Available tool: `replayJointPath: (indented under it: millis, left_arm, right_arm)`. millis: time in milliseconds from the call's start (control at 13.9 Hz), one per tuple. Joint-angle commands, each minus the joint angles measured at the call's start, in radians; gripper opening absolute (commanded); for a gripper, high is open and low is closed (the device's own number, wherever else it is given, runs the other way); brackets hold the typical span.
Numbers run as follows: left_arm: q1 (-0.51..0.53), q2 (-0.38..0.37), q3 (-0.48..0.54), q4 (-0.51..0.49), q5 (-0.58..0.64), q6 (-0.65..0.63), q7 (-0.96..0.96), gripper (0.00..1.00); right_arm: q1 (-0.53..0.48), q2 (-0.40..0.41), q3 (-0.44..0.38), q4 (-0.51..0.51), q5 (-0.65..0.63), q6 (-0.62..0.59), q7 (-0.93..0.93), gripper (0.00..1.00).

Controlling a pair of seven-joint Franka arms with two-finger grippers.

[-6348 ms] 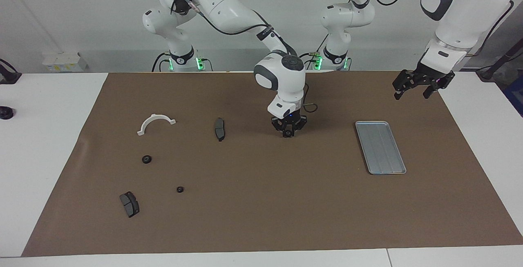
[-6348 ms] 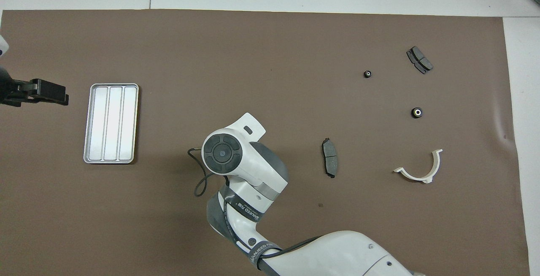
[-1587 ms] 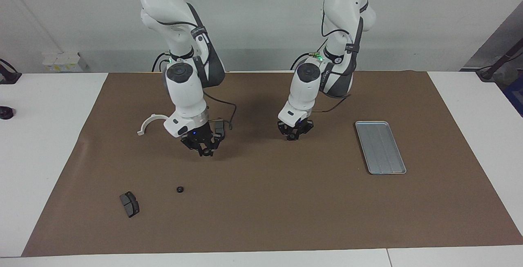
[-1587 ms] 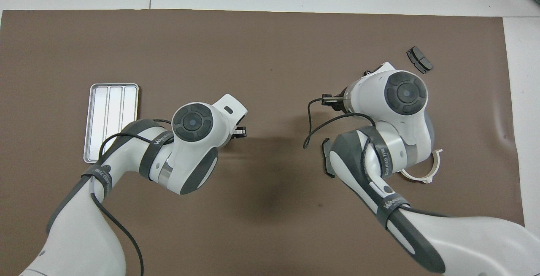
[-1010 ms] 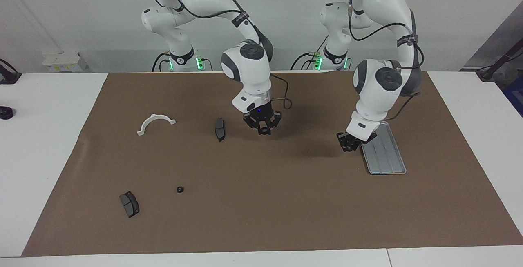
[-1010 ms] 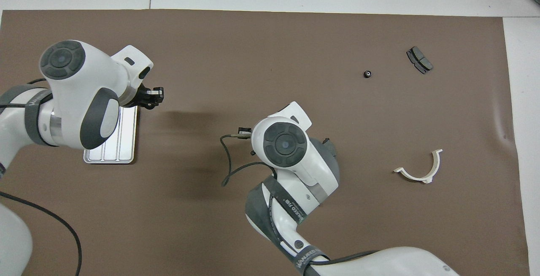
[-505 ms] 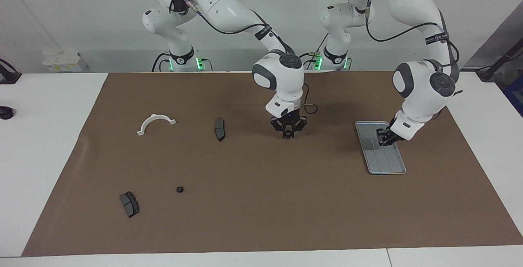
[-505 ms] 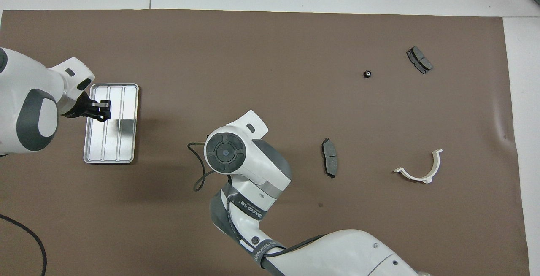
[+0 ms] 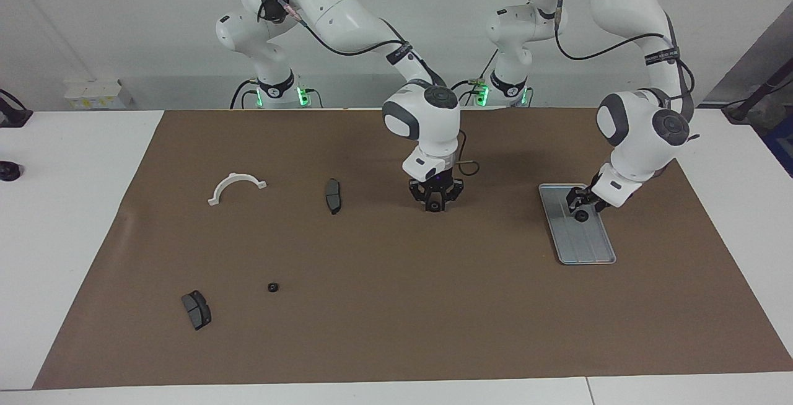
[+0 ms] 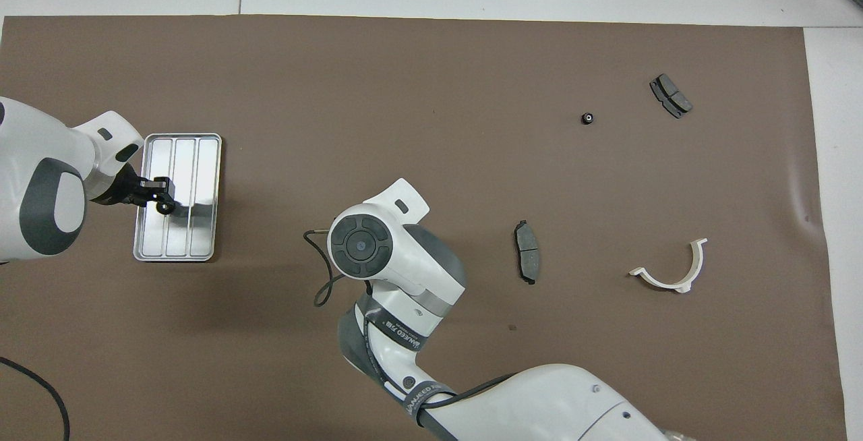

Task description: Pick bearing gear from pile to tray

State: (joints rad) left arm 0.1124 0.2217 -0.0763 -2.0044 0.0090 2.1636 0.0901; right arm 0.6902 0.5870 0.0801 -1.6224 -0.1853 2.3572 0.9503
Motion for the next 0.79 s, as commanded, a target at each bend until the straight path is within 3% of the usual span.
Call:
replayJointPath:
  millis: [0, 216, 505, 721]
  left_arm:
    - [-0.037, -0.007, 0.001, 0.041, -0.046, 0.009, 0.016, 0.96]
    - [-0.123, 0.015, 0.003, 0.069, -0.122, 0.08, -0.042, 0.91]
    - [-0.339, 0.073, 0.01, 0.122, -0.11, 0.094, -0.307, 0.9]
    - [-0.466, 0.093, 0.01, 0.131, -0.052, 0.097, -0.47, 0.89]
  right_arm:
    - [-0.017, -0.019, -0.005, -0.002, -0.029, 0.016, 0.018, 1.0]
    - [-0.078, -0.059, -0.008, -0.011, -0.028, 0.014, 0.01, 1.0]
    - [-0.199, -0.142, -0.005, -0.068, -0.017, 0.008, -0.111, 1.0]
    - [-0.279, -0.147, -0.003, -0.074, -0.01, 0.007, -0.217, 1.0]
